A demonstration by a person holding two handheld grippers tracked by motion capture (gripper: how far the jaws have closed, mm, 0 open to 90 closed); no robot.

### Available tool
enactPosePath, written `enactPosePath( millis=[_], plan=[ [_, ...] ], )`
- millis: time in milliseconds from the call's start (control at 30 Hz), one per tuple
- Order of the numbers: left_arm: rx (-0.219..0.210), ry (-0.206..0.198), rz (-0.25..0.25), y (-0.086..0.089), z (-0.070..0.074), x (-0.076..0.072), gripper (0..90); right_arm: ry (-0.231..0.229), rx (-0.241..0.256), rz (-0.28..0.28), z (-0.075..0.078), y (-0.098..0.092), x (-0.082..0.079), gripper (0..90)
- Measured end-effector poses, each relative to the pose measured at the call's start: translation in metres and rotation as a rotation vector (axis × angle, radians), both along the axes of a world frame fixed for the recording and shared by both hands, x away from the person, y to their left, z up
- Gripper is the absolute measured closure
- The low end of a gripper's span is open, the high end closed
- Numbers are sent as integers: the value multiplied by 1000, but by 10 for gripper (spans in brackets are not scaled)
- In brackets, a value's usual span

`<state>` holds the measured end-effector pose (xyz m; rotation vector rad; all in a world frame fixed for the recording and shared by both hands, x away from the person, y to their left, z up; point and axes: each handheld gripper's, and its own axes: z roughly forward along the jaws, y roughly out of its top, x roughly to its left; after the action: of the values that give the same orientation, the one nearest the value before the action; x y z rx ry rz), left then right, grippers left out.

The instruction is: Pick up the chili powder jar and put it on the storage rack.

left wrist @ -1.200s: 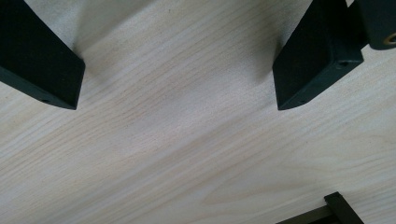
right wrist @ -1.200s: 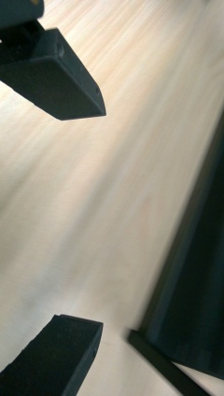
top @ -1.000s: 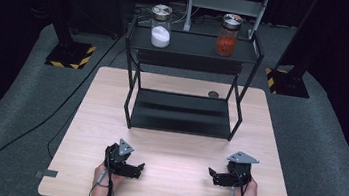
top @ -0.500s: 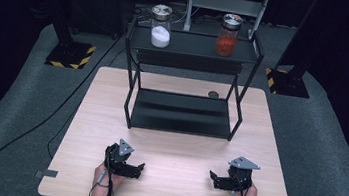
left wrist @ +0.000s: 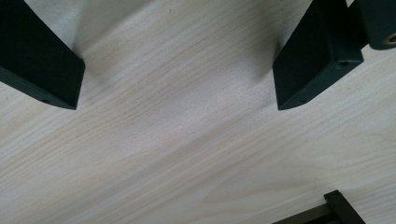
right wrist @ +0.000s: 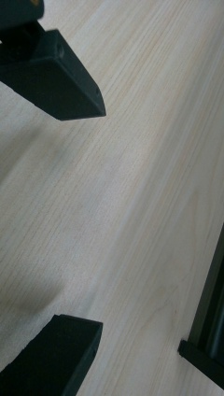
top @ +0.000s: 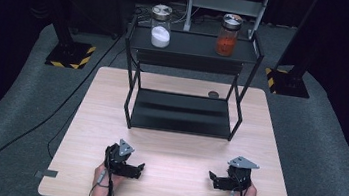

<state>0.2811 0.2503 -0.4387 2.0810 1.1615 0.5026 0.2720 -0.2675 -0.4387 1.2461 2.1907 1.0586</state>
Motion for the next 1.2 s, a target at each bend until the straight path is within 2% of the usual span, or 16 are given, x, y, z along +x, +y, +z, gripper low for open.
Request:
enactPosePath(
  millis=[400, 1200],
  plan=[
    [1, -2, 0, 0, 0, 0, 17, -17, 20, -10, -2, -3, -4, 0],
    [-3, 3, -2, 1, 0, 1, 17, -19, 0, -25, -1, 2, -5, 0]
  ],
)
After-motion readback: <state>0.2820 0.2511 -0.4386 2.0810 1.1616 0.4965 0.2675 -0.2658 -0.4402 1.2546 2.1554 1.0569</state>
